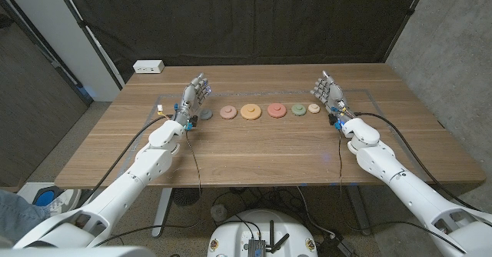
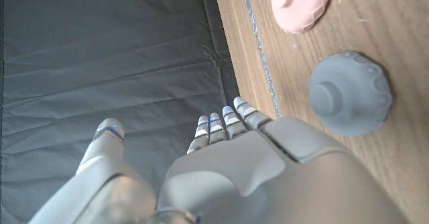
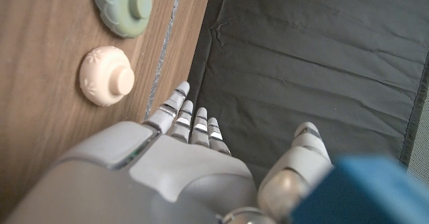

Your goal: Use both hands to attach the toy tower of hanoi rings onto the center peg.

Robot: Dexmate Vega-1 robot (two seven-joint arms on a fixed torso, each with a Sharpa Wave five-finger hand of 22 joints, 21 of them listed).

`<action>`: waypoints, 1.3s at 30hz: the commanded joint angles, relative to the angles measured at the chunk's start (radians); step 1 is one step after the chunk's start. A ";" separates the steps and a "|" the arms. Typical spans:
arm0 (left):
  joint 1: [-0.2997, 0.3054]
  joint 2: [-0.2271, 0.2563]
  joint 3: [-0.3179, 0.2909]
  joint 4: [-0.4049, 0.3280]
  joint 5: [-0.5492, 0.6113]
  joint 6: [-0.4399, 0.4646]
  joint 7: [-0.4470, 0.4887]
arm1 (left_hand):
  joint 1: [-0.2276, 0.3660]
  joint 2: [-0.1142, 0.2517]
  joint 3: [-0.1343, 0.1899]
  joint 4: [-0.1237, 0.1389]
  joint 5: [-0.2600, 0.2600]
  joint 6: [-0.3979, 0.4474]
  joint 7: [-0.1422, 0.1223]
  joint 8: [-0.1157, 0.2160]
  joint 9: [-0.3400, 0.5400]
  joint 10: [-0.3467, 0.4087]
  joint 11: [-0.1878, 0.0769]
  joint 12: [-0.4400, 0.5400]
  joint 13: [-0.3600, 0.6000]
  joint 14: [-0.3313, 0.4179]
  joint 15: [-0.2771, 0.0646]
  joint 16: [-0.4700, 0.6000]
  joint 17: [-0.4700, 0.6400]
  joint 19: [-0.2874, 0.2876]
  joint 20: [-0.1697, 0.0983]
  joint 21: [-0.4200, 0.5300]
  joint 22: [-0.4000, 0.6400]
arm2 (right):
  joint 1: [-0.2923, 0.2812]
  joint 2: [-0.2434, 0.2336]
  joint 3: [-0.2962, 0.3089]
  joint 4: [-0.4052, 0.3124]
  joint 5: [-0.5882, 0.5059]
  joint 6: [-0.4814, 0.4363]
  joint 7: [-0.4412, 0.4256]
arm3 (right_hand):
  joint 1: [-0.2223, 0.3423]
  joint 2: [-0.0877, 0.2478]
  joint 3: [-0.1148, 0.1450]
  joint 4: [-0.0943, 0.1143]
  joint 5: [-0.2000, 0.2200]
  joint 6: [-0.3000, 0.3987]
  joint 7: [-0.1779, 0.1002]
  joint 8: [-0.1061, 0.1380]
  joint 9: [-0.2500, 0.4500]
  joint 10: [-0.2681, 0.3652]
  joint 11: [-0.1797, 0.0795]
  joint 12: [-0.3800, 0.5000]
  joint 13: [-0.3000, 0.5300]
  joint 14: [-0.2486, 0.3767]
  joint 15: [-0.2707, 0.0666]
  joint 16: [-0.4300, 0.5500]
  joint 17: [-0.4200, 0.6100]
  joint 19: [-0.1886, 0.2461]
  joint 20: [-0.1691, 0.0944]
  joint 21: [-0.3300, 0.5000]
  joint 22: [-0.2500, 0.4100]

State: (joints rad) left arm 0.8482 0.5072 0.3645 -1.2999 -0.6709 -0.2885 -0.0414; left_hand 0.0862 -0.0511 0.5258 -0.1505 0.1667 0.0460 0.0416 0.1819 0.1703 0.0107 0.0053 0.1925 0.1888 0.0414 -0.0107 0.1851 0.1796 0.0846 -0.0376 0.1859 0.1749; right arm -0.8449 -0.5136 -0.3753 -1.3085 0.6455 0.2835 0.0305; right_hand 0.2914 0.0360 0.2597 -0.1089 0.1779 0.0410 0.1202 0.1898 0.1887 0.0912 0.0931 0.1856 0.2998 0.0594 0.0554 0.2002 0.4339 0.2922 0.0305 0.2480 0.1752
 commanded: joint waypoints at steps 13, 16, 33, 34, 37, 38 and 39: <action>0.003 0.022 0.003 -0.025 -0.005 0.026 -0.022 | 0.012 0.007 0.008 -0.001 0.006 0.017 0.002 0.008 0.005 0.018 0.009 0.014 0.002 0.028 0.003 0.010 0.002 0.012 -0.010 0.009 0.003 | -0.036 -0.017 0.004 -0.044 -0.016 0.016 -0.020 | 0.009 0.005 0.007 -0.004 0.006 -0.007 0.014 0.002 0.002 0.003 0.005 0.008 -0.006 0.006 0.006 0.010 0.001 0.017 0.002 0.002 0.003; 0.009 0.025 0.003 -0.039 -0.002 0.033 -0.009 | 0.013 0.011 0.010 -0.001 0.006 0.021 -0.002 0.008 0.005 0.022 0.004 0.015 0.002 0.032 0.000 0.010 0.001 0.015 0.014 0.010 0.003 | -0.039 -0.020 0.005 -0.049 -0.021 0.019 -0.025 | 0.009 0.007 0.007 -0.006 0.006 -0.005 0.013 0.004 0.002 0.009 0.005 0.011 -0.009 0.011 0.005 0.012 0.000 0.024 0.005 0.003 0.003; 0.032 0.018 -0.003 -0.050 0.011 0.009 0.027 | 0.016 0.022 0.016 -0.004 0.006 0.037 -0.038 0.005 0.006 0.048 0.014 0.019 0.001 0.173 -0.002 0.042 0.003 0.124 0.041 0.047 0.007 | -0.033 0.001 0.002 -0.023 -0.031 0.045 -0.034 | 0.014 0.016 0.007 -0.026 0.008 0.033 -0.003 0.016 0.003 0.082 -0.001 0.026 -0.057 0.235 -0.016 0.098 -0.004 0.206 0.017 0.047 0.008; 0.033 0.019 -0.002 -0.051 0.014 0.008 0.030 | 0.016 0.022 0.016 -0.004 0.006 0.038 -0.039 0.006 0.006 0.051 0.016 0.019 0.001 0.182 -0.003 0.043 0.004 0.133 0.042 0.049 0.008 | -0.032 0.002 0.001 -0.022 -0.035 0.047 -0.037 | 0.015 0.016 0.007 -0.027 0.008 0.034 -0.002 0.016 0.003 0.085 0.000 0.026 -0.059 0.246 -0.017 0.102 -0.004 0.219 0.014 0.051 0.009; 0.036 0.024 -0.002 -0.052 0.013 0.010 0.022 | 0.015 0.022 0.016 -0.004 0.006 0.038 -0.041 0.005 0.006 0.056 0.021 0.020 0.002 0.210 0.001 0.048 0.005 0.158 0.048 0.057 0.009 | -0.028 0.000 -0.003 -0.023 -0.041 0.047 -0.035 | 0.016 0.017 0.007 -0.030 0.008 0.040 -0.006 0.016 0.003 0.094 0.000 0.027 -0.067 0.313 -0.023 0.129 0.000 0.256 0.017 0.061 0.010; 0.034 0.029 0.000 -0.051 0.015 0.011 0.014 | 0.014 0.022 0.016 -0.004 0.006 0.039 -0.041 0.005 0.006 0.058 0.023 0.020 0.002 0.224 0.002 0.050 0.005 0.173 0.051 0.062 0.010 | -0.027 -0.001 -0.005 -0.024 -0.044 0.045 -0.035 | 0.017 0.017 0.007 -0.030 0.008 0.041 -0.006 0.016 0.003 0.096 -0.001 0.027 -0.068 0.323 -0.023 0.133 0.001 0.262 0.018 0.063 0.011; 0.034 0.032 0.001 -0.052 0.017 0.015 0.014 | 0.013 0.022 0.016 -0.004 0.006 0.038 -0.042 0.005 0.006 0.060 0.023 0.021 0.002 0.230 0.003 0.051 0.006 0.175 0.053 0.062 0.011 | -0.028 0.000 -0.004 -0.026 -0.042 0.043 -0.037 | 0.016 0.019 0.007 -0.030 0.009 0.042 -0.008 0.016 0.003 0.099 -0.007 0.027 -0.070 0.359 -0.023 0.148 0.006 0.279 0.020 0.068 0.012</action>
State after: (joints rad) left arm 0.8739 0.5291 0.3649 -1.3452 -0.6615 -0.2711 -0.0247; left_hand 0.1006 -0.0367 0.5384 -0.1545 0.1664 0.0816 0.0091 0.1819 0.1748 0.0553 0.0267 0.2078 0.1886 0.2495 -0.0106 0.2264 0.1792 0.2407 0.0110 0.2406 0.1796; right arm -0.8806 -0.5206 -0.3713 -1.3389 0.6187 0.3214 0.0022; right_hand 0.3033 0.0476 0.2647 -0.1315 0.1817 0.0734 0.1127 0.1973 0.1885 0.1757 0.0909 0.2040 0.2323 0.3648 0.0338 0.3252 0.4315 0.5401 0.0451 0.3029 0.1841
